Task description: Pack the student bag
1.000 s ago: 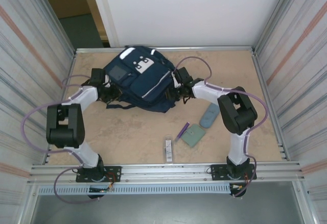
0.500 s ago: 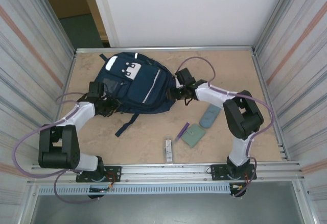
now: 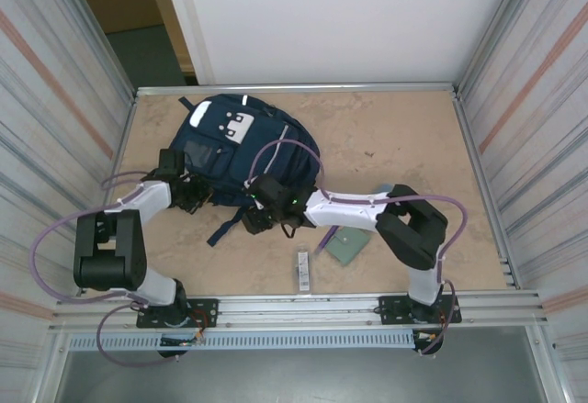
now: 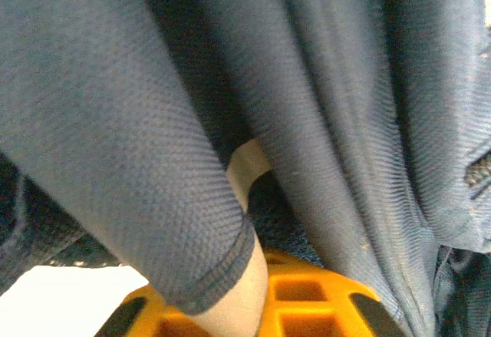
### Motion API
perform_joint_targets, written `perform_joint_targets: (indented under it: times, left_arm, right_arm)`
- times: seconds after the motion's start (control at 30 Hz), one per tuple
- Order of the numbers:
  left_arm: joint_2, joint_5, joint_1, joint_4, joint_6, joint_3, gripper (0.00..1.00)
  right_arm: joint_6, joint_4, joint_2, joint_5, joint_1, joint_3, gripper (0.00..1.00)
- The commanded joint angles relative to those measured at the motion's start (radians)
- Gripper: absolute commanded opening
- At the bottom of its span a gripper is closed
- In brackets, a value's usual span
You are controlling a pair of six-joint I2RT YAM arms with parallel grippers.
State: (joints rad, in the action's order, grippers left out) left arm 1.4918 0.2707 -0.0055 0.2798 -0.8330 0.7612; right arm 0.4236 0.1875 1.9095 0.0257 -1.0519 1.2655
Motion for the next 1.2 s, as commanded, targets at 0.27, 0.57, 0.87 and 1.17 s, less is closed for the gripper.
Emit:
perform_joint_targets:
  times: [0.27,0.57,0.87,1.17]
  left_arm:
    - [-0.227,0.088,-0.031,0.066,-0.074,-0.021,0.0]
    - [-0.245,0.206,-0.027,0.059,-0.152,-0.025,0.0]
    - [-0.31,0.159,-0.081,0.102,-0.284,0.011,0.0]
    - [-0.354,0.149,-0.114,0.103,-0.368,-0.019,0.0]
  right_arm:
    - [0.112,-0.011,0.097,0.022,0.199,0.081,0.63]
    - [-0.04,-0.163,-0.057,0.037,0.223,-0.078,0.64]
    - [-0.488,-0.585,-0.116,0.064,-0.034,-0.262,0.64]
    - [-0.462,-1.183,0.07,0.135,-0.063,-0.353,0.56]
